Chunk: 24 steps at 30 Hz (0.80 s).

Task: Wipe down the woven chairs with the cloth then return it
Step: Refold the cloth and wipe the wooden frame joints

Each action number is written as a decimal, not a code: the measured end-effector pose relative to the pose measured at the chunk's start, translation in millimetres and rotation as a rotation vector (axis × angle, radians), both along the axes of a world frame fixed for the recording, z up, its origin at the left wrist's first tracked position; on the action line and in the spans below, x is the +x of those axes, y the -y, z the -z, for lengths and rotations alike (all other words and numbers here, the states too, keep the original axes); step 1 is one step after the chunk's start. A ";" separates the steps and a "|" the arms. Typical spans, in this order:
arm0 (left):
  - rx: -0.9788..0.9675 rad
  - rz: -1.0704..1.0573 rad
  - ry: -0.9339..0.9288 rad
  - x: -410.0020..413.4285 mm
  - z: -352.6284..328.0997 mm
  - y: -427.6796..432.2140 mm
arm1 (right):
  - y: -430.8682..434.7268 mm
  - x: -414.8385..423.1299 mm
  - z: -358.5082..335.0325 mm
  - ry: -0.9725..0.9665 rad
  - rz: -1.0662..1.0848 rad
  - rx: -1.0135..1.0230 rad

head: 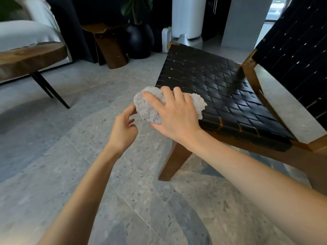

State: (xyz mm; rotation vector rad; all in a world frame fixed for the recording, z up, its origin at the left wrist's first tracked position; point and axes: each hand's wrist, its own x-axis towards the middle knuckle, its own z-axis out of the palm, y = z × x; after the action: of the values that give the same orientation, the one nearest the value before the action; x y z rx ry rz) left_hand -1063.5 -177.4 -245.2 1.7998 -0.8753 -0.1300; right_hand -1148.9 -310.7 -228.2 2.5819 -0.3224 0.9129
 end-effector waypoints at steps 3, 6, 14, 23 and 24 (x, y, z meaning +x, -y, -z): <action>-0.042 -0.023 0.004 -10.6 -0.5 4.5 | 8.5 -8.0 4.6 0.017 -0.023 0.000; -0.108 -0.072 -0.027 -27.8 5.5 13.6 | 20.8 -22.3 11.6 0.021 -0.018 -0.009; -0.019 -0.247 0.421 -72.1 18.5 28.4 | 57.0 -67.6 26.9 0.011 -0.005 0.110; 0.297 -0.036 0.800 -136.5 23.6 99.3 | 125.1 -165.4 53.9 -0.065 0.178 0.163; 0.352 -0.018 0.828 -143.9 24.7 107.6 | 131.6 -175.4 57.3 -0.061 0.186 0.181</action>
State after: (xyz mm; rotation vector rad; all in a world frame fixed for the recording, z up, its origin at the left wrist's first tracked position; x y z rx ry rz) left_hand -1207.4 -285.0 -270.0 2.2195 -1.4761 0.5440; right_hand -1324.3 -442.3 -285.5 2.6791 -0.6429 0.7690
